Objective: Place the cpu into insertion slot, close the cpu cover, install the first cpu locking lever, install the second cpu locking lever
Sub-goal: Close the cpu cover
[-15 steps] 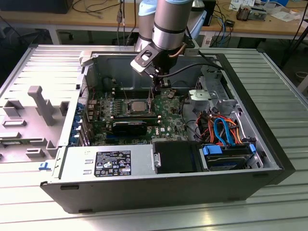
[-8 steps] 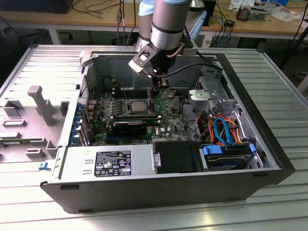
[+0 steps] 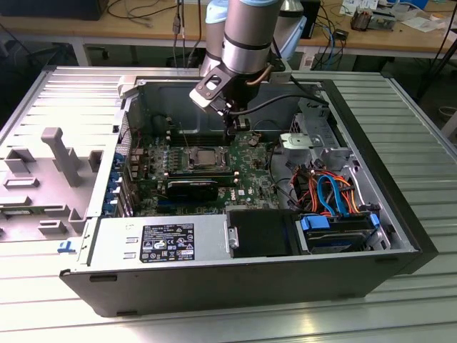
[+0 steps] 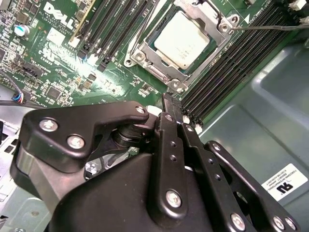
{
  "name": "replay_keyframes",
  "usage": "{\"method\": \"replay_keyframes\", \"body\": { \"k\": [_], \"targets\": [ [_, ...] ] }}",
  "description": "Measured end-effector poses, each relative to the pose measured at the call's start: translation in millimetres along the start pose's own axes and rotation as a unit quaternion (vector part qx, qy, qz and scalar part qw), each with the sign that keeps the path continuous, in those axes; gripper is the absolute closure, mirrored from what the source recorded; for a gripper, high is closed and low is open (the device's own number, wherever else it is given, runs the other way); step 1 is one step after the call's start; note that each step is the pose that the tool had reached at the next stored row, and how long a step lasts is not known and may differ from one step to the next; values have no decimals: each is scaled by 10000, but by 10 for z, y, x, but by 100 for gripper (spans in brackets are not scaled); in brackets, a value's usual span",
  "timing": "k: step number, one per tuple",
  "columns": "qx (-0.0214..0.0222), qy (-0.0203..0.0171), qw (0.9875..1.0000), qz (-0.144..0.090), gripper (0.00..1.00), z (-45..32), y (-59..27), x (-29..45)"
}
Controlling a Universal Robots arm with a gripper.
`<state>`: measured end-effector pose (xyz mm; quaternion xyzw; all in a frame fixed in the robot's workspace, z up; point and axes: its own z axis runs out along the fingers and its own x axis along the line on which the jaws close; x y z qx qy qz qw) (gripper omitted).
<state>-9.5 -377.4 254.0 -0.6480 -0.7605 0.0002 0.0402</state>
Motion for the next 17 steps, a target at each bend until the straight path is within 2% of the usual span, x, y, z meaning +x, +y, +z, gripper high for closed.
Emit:
{"method": "replay_keyframes", "body": {
  "k": [13, 17],
  "targets": [
    [0, 1, 10000, 0, 89, 17, -16, 2],
    [0, 0, 10000, 0, 89, 29, -50, 6]
  ]
}}
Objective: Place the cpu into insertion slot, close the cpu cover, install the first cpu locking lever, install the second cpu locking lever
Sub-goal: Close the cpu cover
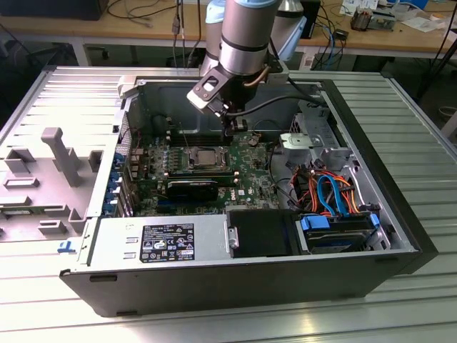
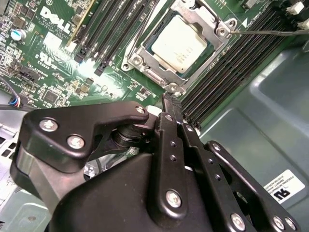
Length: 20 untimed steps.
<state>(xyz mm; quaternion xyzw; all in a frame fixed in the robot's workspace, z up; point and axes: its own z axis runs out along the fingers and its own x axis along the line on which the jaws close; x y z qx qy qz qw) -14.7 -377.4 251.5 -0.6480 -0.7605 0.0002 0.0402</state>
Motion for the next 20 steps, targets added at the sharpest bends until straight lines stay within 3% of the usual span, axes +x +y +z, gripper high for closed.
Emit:
{"method": "replay_keyframes", "body": {
  "k": [8, 20],
  "targets": [
    [0, 0, 10000, 0, 89, 29, -77, 11],
    [0, 0, 10000, 0, 89, 62, -115, 14]
  ]
}}
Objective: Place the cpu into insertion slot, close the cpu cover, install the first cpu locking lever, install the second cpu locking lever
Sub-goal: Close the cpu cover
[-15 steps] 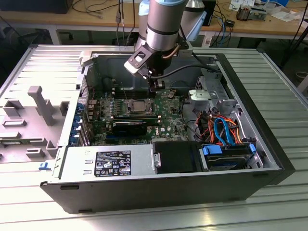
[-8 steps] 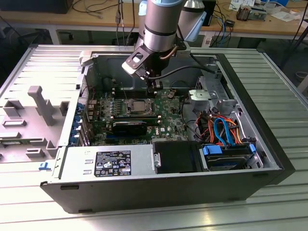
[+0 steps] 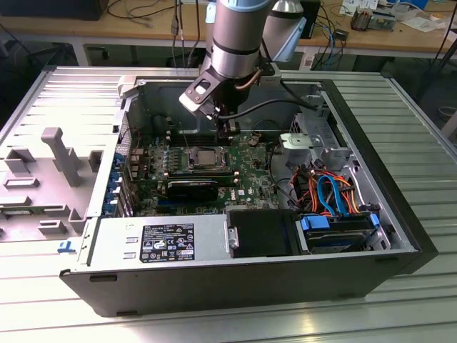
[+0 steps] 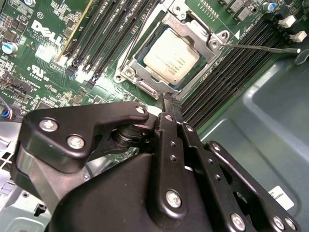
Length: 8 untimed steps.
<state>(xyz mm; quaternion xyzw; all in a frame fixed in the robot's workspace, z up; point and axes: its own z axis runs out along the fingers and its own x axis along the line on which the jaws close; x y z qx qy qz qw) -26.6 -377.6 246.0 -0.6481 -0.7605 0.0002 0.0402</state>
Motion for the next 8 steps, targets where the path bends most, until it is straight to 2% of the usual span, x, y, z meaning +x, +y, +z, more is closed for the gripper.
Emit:
{"method": "replay_keyframes", "body": {
  "k": [8],
  "targets": [
    [0, 0, 10000, 0, 89, 19, -17, 2]
  ]
}}
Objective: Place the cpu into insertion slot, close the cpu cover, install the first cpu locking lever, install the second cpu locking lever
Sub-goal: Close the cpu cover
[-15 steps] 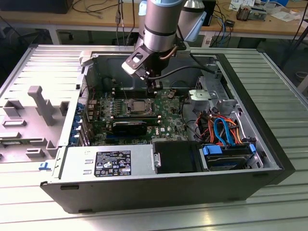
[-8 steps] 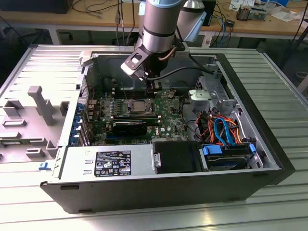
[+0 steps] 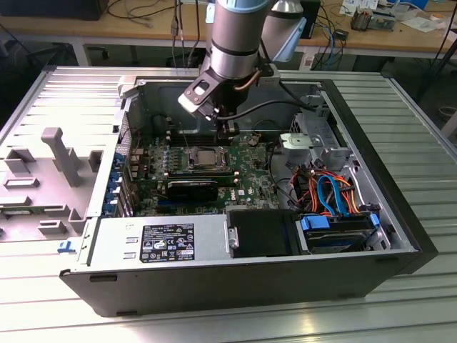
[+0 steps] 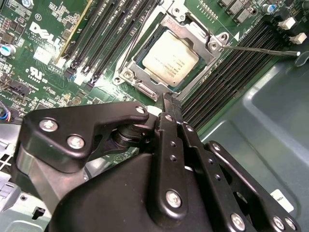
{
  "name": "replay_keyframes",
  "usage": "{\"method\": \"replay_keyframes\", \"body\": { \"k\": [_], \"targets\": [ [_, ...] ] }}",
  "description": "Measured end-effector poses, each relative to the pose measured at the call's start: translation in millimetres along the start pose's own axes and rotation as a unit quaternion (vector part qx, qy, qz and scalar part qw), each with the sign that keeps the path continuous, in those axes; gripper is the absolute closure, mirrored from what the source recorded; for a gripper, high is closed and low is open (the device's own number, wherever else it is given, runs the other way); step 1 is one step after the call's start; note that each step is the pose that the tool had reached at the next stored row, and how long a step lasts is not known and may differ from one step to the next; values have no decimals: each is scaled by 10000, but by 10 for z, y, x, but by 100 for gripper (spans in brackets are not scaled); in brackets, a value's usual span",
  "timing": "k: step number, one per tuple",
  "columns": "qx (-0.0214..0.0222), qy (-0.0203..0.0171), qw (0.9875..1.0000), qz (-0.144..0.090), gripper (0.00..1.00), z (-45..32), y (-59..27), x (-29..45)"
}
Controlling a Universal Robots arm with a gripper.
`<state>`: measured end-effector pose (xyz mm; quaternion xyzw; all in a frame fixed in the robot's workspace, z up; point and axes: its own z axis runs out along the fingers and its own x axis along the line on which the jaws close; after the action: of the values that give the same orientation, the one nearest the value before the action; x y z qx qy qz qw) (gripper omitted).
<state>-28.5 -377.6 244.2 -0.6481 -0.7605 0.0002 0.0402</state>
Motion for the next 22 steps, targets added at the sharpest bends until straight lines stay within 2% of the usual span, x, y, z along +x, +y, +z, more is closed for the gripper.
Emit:
{"method": "replay_keyframes", "body": {
  "k": [10, 22],
  "targets": [
    [0, 0, 10000, 0, 89, 20, -32, 1],
    [0, 0, 10000, 0, 89, 90, -154, -12]
  ]
}}
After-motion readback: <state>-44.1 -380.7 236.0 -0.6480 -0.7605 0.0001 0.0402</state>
